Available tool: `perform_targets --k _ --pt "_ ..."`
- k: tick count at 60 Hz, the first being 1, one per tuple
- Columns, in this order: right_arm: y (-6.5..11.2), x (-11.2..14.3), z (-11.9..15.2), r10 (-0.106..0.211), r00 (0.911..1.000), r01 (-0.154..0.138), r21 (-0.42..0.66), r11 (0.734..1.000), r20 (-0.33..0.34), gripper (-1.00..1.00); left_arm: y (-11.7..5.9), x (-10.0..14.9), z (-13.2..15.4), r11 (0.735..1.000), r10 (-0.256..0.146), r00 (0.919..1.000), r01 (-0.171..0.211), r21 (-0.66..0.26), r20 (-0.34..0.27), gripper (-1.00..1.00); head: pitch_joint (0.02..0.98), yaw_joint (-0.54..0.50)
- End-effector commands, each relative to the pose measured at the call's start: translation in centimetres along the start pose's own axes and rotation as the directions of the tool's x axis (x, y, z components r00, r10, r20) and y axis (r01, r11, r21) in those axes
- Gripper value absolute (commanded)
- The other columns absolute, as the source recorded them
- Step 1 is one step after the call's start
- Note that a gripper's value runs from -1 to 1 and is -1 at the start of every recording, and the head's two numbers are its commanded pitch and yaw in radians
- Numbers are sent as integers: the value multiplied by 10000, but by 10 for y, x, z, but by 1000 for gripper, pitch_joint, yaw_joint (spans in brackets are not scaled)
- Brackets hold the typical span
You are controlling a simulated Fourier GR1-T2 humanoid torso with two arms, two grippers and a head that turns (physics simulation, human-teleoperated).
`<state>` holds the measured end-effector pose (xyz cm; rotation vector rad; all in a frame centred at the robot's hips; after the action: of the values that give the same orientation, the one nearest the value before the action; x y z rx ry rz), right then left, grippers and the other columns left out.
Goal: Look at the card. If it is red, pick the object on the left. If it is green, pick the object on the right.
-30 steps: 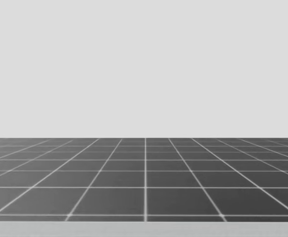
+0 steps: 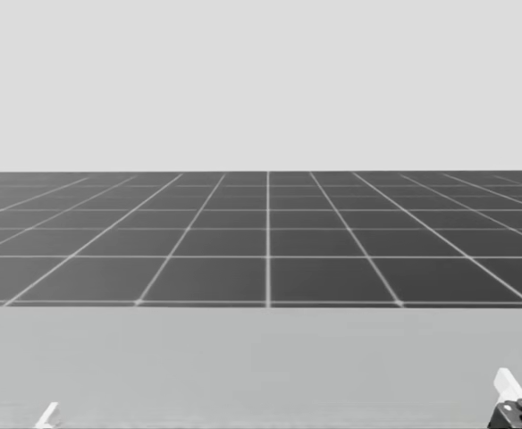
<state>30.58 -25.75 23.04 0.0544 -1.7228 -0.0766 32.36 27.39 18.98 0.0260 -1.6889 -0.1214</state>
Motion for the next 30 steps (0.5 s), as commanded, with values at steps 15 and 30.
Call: perform_targets --k 15,30 --pt "0 -9 -4 222 9994 -223 -24 9997 -274 -1000 2 0 -2 10000 -61 10000 61 -47 47 -1000 495 41" --pt "0 -11 -4 291 9991 -293 -81 9995 -305 -1000 3 1 -2 10000 -29 10000 30 -32 69 -1000 684 38"
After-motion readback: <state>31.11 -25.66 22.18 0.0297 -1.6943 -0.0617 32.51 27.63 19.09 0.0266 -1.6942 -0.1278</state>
